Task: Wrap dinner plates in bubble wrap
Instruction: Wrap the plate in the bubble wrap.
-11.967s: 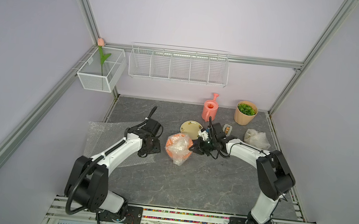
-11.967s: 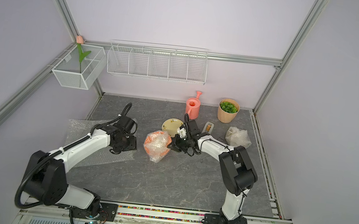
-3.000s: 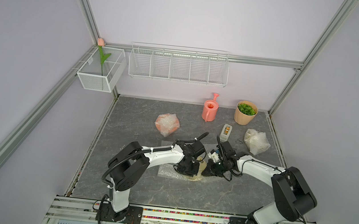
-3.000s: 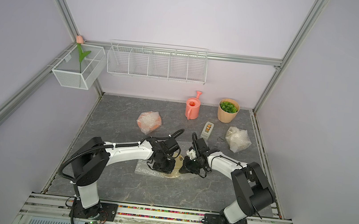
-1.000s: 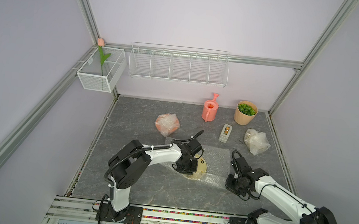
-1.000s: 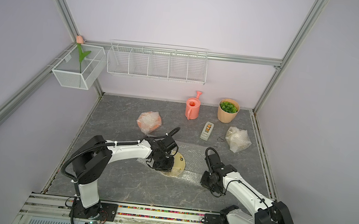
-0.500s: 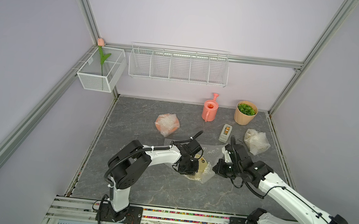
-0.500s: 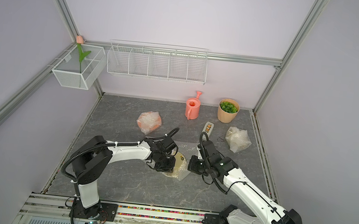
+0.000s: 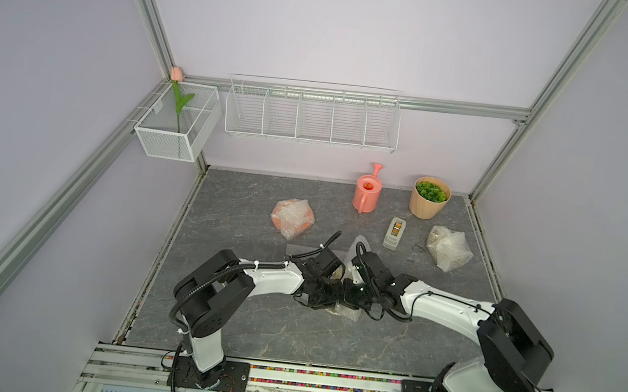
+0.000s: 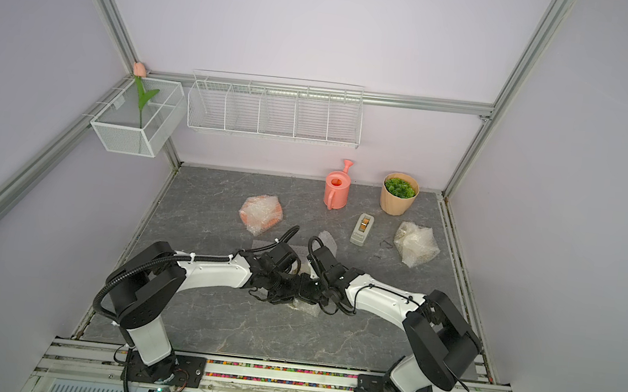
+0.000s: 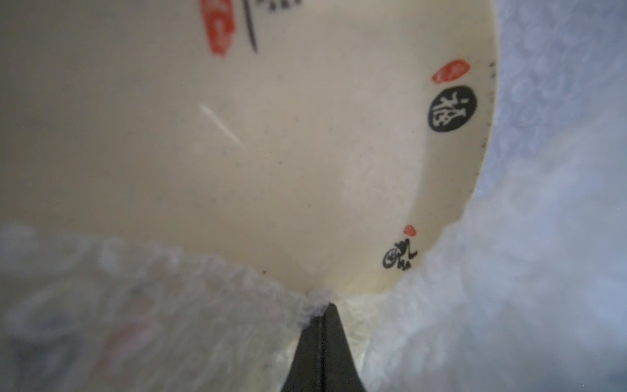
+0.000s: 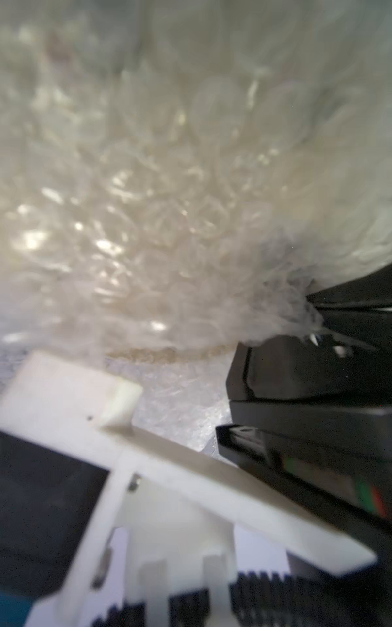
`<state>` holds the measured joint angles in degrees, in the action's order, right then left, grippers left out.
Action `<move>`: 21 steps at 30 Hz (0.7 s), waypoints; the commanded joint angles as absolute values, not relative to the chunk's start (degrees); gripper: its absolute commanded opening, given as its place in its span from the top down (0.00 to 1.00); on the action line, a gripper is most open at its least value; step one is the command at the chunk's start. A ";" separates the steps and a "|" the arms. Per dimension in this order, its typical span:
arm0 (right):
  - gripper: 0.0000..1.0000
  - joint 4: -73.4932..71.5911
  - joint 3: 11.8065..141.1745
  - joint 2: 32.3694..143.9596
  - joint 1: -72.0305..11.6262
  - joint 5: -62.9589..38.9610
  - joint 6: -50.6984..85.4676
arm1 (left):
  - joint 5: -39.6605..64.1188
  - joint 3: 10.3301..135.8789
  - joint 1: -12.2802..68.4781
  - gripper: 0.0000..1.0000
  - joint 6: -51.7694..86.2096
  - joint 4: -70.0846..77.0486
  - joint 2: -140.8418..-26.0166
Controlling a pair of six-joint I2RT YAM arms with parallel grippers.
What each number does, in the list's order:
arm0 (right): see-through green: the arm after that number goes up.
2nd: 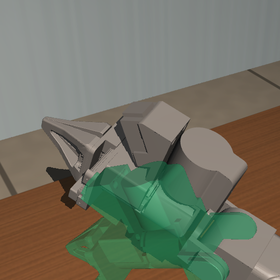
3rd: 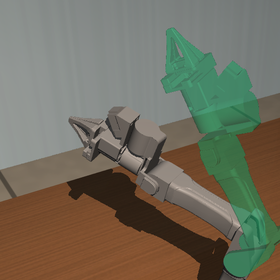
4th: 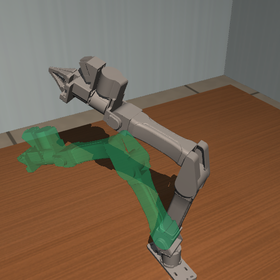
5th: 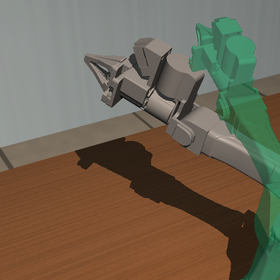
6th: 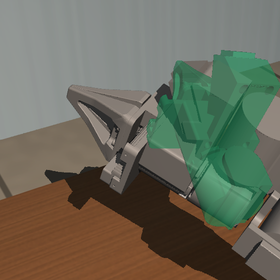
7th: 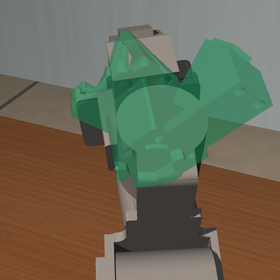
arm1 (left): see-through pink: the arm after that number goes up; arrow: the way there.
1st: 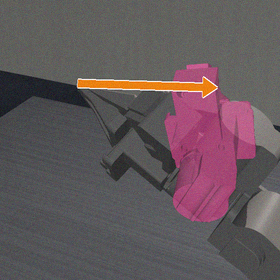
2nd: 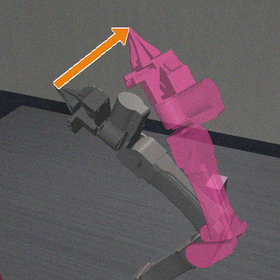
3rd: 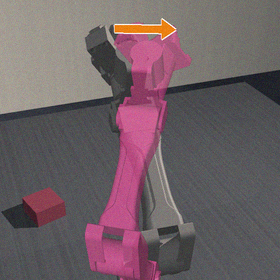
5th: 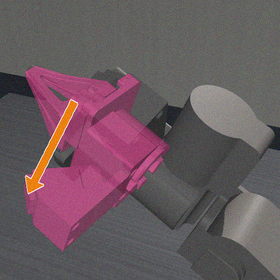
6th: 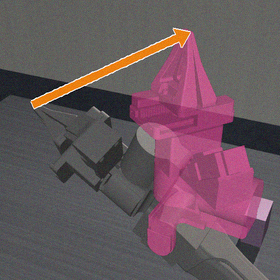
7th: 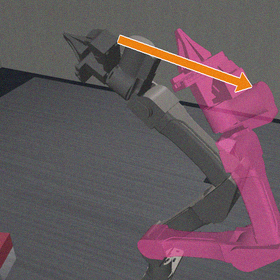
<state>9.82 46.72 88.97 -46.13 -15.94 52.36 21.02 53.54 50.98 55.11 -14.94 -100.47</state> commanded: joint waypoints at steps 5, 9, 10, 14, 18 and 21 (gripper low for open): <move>0.93 7.38 45.29 90.53 -44.88 -15.25 52.95 | 12.85 56.51 49.44 0.95 53.21 -26.70 -93.80; 0.93 8.08 45.09 90.26 -44.09 -15.44 52.23 | 9.77 58.07 47.19 0.94 50.51 -32.83 -92.04; 0.93 8.25 45.18 90.26 -43.88 -15.47 52.08 | 9.43 58.22 46.58 0.94 49.61 -33.75 -92.17; 0.93 8.48 45.60 90.43 -43.23 -15.93 51.70 | 8.17 59.10 45.14 0.96 46.65 -37.29 -94.82; 0.93 6.50 46.96 91.71 -43.12 -18.79 51.85 | 9.78 59.97 44.56 1.00 44.95 -36.30 -98.19; 0.93 1.96 47.97 94.63 -43.09 -22.38 53.76 | 11.97 59.99 44.56 1.00 45.08 -34.15 -99.82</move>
<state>5.85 46.76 92.14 -43.27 -18.72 52.34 10.76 58.65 44.64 46.48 -34.04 -98.52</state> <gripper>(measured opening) 0.067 0.047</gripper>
